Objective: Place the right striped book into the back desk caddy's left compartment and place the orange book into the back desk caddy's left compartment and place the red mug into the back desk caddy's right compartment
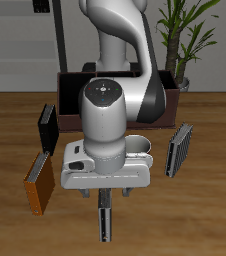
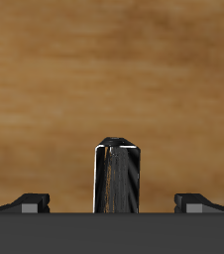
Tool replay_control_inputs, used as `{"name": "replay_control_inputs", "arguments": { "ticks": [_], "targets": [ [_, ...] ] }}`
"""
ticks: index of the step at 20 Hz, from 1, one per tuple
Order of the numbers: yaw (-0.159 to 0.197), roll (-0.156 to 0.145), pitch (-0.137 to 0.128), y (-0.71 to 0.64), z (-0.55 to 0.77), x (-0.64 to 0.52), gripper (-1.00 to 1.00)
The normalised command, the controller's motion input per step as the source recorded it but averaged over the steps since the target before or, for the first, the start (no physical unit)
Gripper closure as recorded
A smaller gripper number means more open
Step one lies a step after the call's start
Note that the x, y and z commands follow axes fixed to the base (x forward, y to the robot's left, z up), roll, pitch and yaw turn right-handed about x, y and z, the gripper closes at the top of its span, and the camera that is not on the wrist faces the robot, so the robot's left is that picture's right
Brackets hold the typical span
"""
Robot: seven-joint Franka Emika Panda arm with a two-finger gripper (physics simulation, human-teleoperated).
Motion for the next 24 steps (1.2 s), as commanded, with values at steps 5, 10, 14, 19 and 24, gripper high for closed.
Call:
{"name": "replay_control_inputs", "arguments": {
  "ticks": [5,10,14,19,24],
  "targets": [
    [0.024,0.008,0.020,0.01,-0.19,0.00,-1.00],
    [-0.001,-0.014,0.025,-0.05,-0.17,0.04,1.00],
    [0.013,-0.003,0.029,-0.05,-0.20,0.02,1.00],
    [0.001,0.001,-0.001,-0.02,0.01,-0.03,1.00],
    [-0.003,-0.001,-0.028,0.00,0.27,-0.12,1.00]
  ]
}}
